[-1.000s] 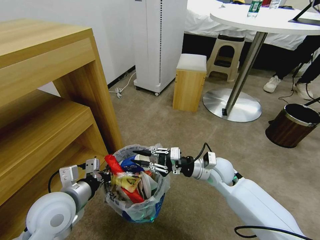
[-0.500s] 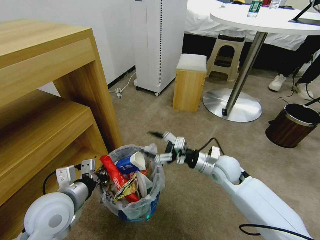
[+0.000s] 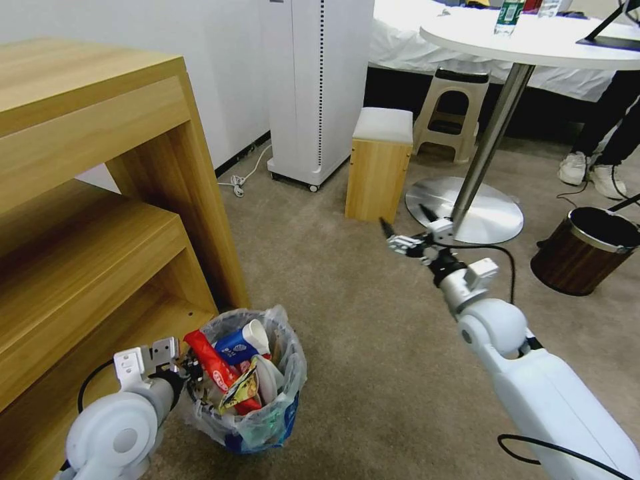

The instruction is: Pick up the trash bin and place the garbage on the floor into it.

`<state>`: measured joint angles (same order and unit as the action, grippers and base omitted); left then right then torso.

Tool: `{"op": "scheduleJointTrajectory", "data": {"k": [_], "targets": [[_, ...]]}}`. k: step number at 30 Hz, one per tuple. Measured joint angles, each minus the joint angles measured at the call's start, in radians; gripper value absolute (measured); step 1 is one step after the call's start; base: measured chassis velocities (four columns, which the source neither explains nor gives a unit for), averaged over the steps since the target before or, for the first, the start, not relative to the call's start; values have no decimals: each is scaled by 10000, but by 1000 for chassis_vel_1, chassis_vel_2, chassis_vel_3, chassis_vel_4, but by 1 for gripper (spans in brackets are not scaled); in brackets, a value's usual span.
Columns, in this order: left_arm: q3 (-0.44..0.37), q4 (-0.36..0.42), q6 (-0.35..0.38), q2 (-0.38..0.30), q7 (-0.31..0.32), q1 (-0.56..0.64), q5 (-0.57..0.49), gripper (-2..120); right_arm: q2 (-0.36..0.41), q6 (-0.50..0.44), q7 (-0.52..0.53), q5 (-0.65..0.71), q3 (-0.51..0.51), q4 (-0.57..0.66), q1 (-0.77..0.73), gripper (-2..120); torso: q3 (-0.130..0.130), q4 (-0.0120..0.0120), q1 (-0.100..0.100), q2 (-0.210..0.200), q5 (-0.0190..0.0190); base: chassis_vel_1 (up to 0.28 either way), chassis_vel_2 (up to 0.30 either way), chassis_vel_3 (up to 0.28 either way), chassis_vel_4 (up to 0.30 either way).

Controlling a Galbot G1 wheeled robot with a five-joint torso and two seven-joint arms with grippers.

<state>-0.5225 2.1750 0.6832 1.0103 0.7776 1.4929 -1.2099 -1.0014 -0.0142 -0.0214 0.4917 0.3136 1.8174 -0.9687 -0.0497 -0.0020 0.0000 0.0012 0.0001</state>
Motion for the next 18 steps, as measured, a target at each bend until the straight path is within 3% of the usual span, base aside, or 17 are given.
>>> {"op": "scheduleJointTrajectory", "data": {"k": [11,18], "targets": [[-35,-332,-12,378,-306,-43,-349,1,-72,-37,-63,-28,100,208,-263,100,0,0,0,0,0,0,0,0,0],[-204,-50,-80,318,-683,119,-99,25,-171,36,-58,-55,7,222,-296,100,0,1,0,0,0,0,0,0,0]]}}
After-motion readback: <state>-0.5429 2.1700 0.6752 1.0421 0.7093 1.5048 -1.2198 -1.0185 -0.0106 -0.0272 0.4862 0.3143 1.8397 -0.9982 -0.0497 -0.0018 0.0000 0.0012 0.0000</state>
